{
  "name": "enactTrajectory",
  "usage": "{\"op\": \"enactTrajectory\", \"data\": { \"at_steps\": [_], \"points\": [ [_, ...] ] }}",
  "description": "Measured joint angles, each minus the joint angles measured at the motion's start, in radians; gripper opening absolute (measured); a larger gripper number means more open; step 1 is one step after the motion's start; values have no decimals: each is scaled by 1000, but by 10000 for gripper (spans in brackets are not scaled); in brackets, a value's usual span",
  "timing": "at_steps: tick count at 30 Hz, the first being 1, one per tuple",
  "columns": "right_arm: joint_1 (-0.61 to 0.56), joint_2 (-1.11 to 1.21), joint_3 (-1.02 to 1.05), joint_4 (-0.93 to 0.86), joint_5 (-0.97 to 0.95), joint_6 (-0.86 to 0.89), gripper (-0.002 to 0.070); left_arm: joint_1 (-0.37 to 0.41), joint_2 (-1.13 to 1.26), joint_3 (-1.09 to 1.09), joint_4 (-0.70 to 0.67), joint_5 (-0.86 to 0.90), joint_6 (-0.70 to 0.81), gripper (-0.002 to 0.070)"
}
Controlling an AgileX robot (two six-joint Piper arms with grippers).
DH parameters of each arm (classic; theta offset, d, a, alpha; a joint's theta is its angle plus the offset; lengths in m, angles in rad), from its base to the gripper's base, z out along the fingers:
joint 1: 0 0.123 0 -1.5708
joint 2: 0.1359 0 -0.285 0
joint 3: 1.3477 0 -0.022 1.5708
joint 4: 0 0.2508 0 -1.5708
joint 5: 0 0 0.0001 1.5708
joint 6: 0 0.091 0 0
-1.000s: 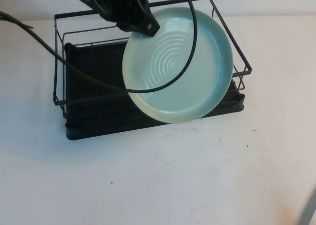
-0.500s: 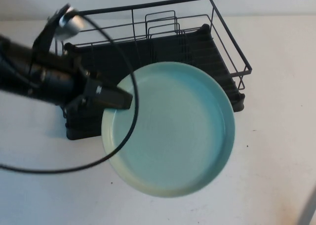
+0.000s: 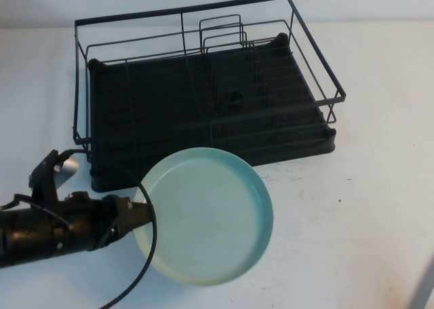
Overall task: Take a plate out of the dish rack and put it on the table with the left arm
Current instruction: Place the plate from the table
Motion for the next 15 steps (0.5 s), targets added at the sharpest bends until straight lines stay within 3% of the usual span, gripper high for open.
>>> {"op": "enactTrajectory", "data": {
  "at_steps": [15],
  "points": [
    [0,0,0,0,0,0,-20,2,244,-23,-44,68,159,58]
  ]
}}
